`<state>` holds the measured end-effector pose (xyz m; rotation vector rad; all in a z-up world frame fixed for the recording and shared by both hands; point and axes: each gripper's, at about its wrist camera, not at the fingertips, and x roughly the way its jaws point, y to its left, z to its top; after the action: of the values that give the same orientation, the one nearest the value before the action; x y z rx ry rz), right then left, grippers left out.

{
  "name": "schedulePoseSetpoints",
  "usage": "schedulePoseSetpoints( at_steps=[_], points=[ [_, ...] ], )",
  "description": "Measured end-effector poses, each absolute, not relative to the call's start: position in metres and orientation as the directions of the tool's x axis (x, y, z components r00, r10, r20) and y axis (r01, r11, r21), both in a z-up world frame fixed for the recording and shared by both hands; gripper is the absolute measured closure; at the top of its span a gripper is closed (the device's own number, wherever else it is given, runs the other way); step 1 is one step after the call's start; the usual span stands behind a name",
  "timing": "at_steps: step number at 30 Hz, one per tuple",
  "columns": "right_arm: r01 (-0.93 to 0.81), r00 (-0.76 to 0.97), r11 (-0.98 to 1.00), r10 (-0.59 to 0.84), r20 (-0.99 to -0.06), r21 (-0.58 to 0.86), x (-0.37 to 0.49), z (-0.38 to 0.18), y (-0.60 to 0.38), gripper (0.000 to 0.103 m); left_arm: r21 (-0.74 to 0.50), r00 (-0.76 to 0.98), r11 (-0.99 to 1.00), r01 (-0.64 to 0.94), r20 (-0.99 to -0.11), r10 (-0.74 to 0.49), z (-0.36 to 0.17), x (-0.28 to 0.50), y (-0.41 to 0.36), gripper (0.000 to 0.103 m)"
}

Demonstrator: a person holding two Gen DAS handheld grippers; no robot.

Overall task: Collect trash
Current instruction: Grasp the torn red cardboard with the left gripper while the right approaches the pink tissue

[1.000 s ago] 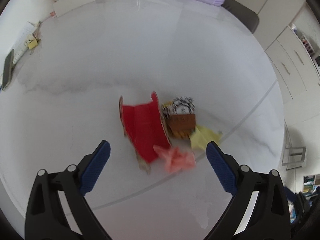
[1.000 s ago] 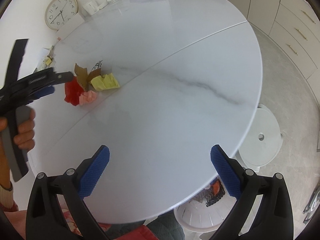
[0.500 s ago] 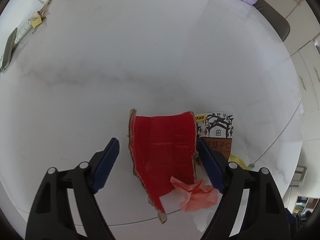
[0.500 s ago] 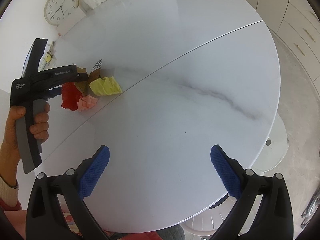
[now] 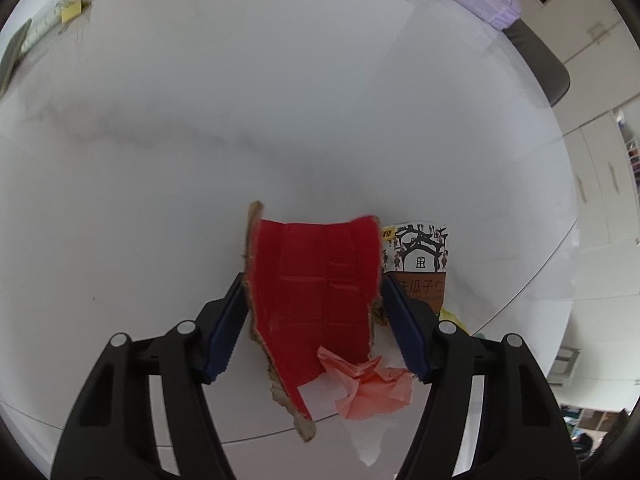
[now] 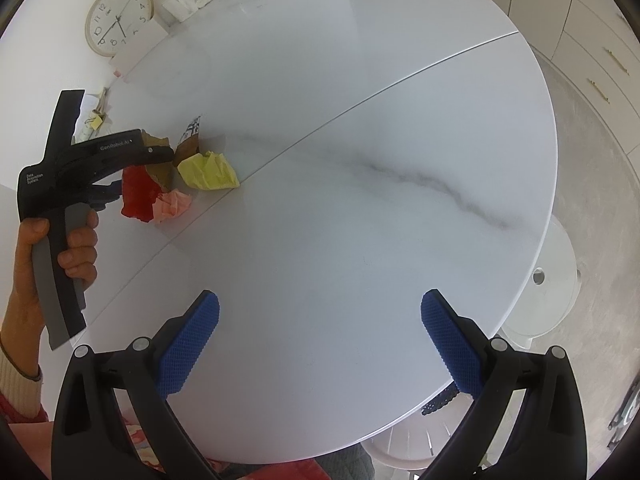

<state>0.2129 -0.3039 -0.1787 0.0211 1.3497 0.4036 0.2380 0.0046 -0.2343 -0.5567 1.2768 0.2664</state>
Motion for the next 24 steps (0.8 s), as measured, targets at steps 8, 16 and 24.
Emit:
schedulePoseSetpoints(
  at_steps=[8, 16, 24],
  points=[
    [-0.278, 0.153, 0.928, 0.299, -0.942, 0.249, 0.209, -0.179, -0.303, 0.003, -0.270, 0.283, 0.826, -0.495, -0.949, -0.141, -0.237, 0.236, 0.014, 0.051],
    [-0.345, 0.154, 0.910, 0.297, -0.942, 0.230, 0.206, -0.176, -0.279, 0.003, -0.320, 0.310, 0.804, -0.501, -0.934, -0.179, -0.237, 0.228, 0.011, 0.062],
    [-0.473, 0.154, 0.858, 0.307, -0.939, 0.202, 0.203, -0.172, -0.237, 0.003, -0.377, 0.334, 0.758, -0.532, -0.916, -0.222, -0.238, 0.240, 0.034, 0.070]
  ],
)
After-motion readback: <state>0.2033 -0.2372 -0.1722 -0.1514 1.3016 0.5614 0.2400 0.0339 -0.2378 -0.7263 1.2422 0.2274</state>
